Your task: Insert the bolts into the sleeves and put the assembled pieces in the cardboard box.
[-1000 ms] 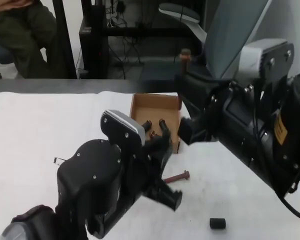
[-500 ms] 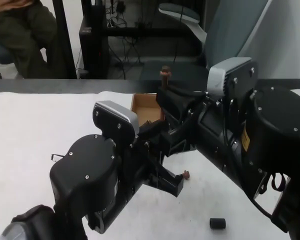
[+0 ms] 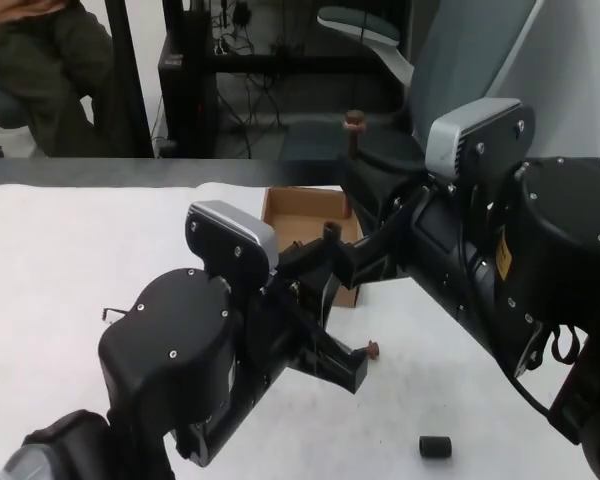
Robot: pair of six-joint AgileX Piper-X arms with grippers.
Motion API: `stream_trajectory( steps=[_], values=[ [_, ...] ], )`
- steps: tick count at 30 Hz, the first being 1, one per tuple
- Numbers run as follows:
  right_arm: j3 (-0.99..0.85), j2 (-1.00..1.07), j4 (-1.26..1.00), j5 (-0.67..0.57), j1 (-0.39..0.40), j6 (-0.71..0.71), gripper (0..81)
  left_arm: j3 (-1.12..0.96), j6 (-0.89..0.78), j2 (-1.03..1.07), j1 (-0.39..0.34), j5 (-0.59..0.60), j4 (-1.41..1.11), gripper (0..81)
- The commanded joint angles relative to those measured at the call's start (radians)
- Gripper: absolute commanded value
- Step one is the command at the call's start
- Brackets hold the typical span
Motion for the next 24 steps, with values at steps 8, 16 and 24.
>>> stream_trajectory(
  steps=[8, 16, 24],
  values=[
    [-0.006, -0.002, -0.021, -0.017, -0.006, 0.065, 0.0, -0.005, 0.003, -0.015, -0.004, 0.024, -0.05, 1.8],
    [-0.006, -0.002, -0.018, -0.049, -0.006, 0.107, 0.0, -0.005, 0.003, -0.015, -0.004, 0.024, -0.073, 1.8],
    [-0.006, 0.002, -0.012, -0.06, -0.006, 0.1, 0.0, -0.005, 0.003, -0.015, -0.004, 0.024, -0.078, 1.8]
  ],
)
